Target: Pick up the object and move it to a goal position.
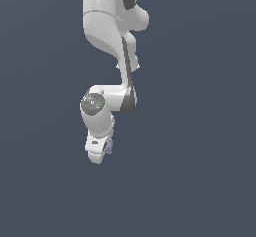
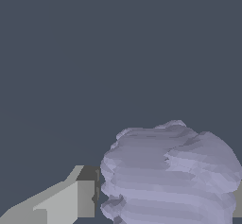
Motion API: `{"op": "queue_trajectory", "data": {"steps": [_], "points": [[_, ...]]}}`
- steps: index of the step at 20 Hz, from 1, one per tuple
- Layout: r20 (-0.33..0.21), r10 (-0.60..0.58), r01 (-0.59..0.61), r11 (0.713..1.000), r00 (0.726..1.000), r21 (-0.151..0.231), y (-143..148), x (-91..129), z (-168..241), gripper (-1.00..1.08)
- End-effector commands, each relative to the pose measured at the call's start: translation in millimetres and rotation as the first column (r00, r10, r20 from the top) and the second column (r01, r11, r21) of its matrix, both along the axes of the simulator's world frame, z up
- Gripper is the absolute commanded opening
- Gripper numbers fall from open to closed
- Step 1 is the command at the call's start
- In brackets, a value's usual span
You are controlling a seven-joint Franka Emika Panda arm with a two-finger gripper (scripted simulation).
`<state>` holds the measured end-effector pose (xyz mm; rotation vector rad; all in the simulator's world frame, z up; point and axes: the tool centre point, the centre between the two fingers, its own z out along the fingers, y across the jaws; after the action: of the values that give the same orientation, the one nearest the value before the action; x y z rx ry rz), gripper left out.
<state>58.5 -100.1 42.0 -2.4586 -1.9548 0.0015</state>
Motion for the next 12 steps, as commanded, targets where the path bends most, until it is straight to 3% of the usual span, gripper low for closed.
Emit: {"op": "queue_trajectory", "data": {"steps": [1,7,12], "points": [[0.001,0.001,-0.001,1.000,1.000,0.000,4.4,-0.5,4.2,-1.00],[0.001,0.000,0.000,1.000,1.000,-0.001,28.7,-5.6,26.8,-1.00],[0.000,0.001,-0.001,1.000,1.000,-0.002,66.5,-13.1,61.4,-1.00]]}}
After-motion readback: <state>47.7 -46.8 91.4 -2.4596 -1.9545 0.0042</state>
